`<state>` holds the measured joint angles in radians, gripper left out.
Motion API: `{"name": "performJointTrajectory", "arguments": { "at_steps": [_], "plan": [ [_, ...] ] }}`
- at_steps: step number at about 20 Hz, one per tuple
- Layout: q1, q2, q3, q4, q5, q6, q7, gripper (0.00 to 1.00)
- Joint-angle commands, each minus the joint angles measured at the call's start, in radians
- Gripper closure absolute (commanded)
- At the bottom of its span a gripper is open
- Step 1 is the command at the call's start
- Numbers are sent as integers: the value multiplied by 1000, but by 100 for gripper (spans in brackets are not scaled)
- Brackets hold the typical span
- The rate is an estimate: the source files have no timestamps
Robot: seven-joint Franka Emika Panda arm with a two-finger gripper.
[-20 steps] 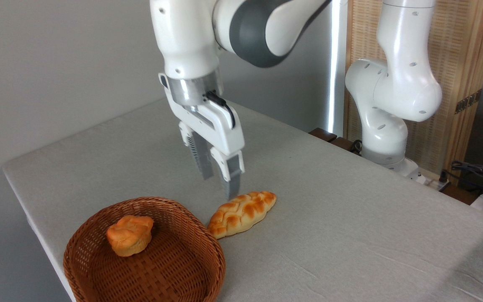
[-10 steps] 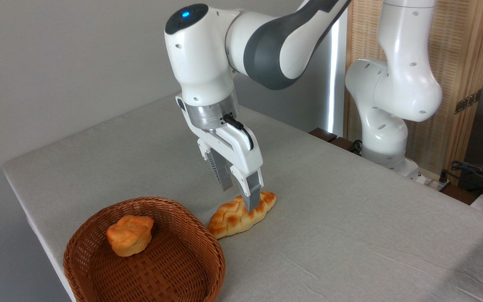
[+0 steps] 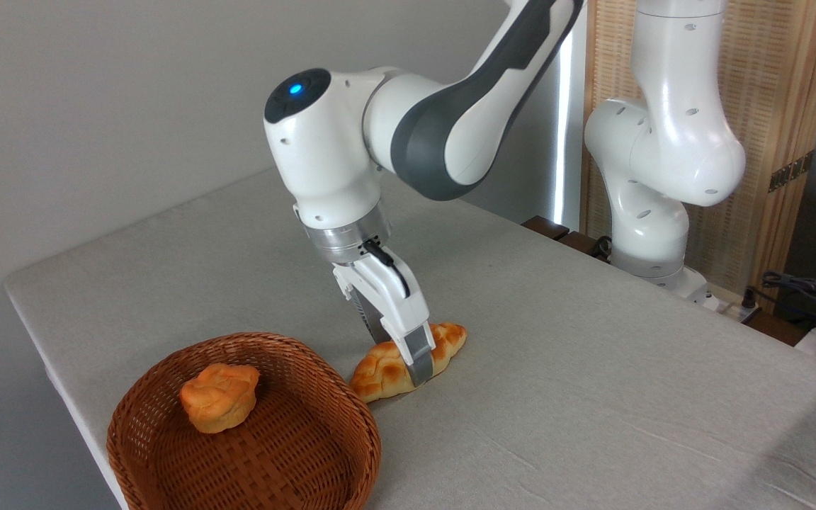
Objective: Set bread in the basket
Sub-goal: 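Close the gripper fingers around the middle of the braided roll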
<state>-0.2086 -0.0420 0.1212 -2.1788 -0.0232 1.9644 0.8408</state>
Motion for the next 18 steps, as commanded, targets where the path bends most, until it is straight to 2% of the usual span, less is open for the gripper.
{"name": "performJointTrajectory", "arguments": {
  "at_steps": [1,3,4,7,9,18],
  "plan": [
    [-14,-6,6,-3,0,13,15,0],
    [-14,-4,6,-3,2,13,20,0],
    [-14,-6,8,-3,3,13,27,3],
    [-11,-6,9,-1,3,13,55,43],
    [-11,-6,9,-1,3,11,67,53],
    [-9,-7,11,2,3,2,69,53]
  ]
}}
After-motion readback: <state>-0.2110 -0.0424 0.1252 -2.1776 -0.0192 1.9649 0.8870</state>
